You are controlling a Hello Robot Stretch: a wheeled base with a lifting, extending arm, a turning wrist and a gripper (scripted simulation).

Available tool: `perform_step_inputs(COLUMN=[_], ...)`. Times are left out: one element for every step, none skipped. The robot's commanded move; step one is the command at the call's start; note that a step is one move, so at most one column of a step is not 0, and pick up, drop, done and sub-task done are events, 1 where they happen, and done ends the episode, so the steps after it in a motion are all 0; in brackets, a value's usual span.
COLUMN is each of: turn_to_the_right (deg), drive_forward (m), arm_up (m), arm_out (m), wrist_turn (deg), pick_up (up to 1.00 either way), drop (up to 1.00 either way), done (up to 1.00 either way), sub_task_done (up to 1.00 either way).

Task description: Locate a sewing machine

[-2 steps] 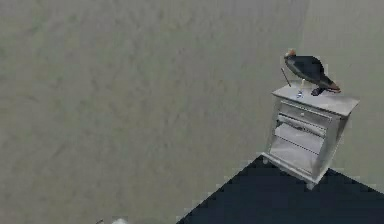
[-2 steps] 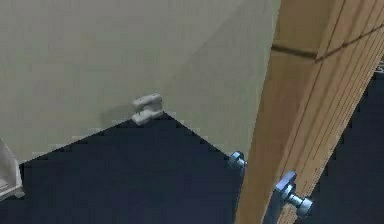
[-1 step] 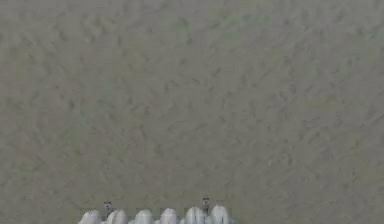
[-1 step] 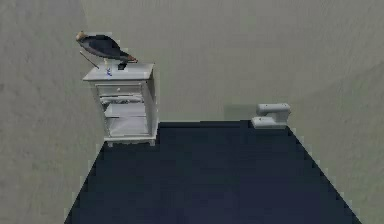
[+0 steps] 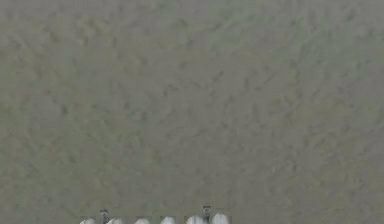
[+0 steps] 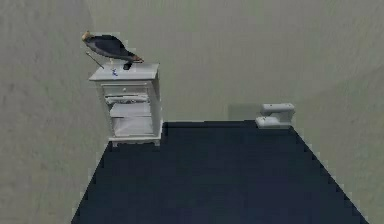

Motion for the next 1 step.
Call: perform_step_inputs(turn_to_the_right=[45.0], drive_forward=[0.0], arm_up=[0.0], arm_out=[0.0], wrist_turn=[0.0], pick_up=[0.0], drop=[0.0], done=[0.0], sub_task_done=[0.0])
